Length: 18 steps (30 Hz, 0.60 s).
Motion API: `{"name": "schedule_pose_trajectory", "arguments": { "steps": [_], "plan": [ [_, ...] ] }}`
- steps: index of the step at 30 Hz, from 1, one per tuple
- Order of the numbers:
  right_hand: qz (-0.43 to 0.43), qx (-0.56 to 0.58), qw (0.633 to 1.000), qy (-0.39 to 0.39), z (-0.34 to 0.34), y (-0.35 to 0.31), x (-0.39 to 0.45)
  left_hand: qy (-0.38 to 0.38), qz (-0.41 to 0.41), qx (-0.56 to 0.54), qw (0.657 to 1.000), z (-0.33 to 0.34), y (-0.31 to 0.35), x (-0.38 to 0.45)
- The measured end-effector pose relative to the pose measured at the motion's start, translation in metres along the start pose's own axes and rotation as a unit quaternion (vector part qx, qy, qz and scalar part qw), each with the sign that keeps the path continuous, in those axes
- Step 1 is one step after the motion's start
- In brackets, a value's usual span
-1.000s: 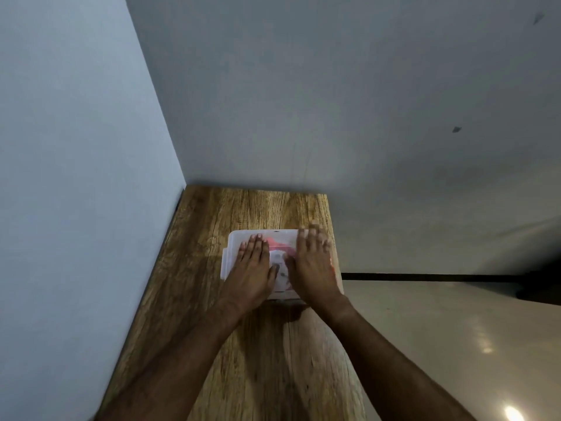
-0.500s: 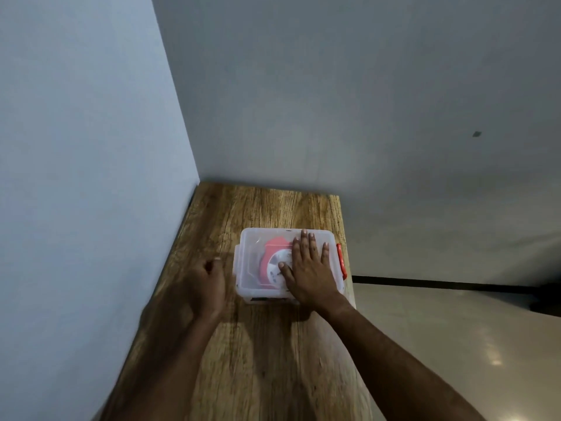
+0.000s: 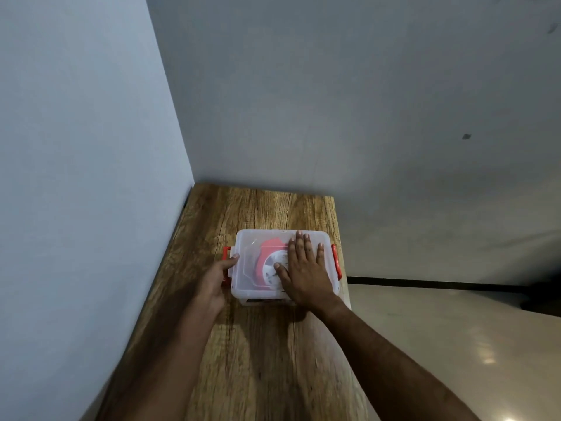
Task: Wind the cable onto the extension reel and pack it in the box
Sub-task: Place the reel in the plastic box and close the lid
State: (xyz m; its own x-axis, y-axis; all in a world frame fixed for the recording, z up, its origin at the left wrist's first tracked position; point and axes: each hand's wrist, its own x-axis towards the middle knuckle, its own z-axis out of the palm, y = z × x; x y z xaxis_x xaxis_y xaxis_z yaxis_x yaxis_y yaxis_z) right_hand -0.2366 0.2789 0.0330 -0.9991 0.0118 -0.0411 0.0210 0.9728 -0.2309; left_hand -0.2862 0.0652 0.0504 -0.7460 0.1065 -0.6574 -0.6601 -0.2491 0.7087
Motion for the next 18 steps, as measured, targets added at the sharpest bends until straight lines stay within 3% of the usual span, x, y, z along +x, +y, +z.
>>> {"name": "schedule_pose_trajectory", "arguments": {
  "steps": [4, 7, 10, 16, 18],
  "plan": [
    [0.003, -0.011, 1.000, -0.002, 0.002, 0.000, 0.001, 0.045, 0.107, 0.109, 0.987, 0.006, -0.001, 0.001],
    [0.006, -0.017, 1.000, -0.005, 0.002, 0.000, 0.001, 0.082, 0.217, 0.274, 0.933, 0.015, -0.003, -0.005],
    [0.008, -0.017, 1.000, -0.002, 0.001, -0.001, 0.001, 0.116, 0.289, 0.370, 0.875, 0.017, -0.005, -0.011],
    [0.006, -0.017, 1.000, 0.001, 0.003, -0.001, 0.001, 0.138, 0.330, 0.433, 0.827, 0.024, -0.008, -0.019],
    [0.006, -0.010, 1.000, 0.002, 0.003, 0.000, 0.001, 0.137, 0.327, 0.433, 0.829, 0.029, -0.006, -0.023]
  ]
}}
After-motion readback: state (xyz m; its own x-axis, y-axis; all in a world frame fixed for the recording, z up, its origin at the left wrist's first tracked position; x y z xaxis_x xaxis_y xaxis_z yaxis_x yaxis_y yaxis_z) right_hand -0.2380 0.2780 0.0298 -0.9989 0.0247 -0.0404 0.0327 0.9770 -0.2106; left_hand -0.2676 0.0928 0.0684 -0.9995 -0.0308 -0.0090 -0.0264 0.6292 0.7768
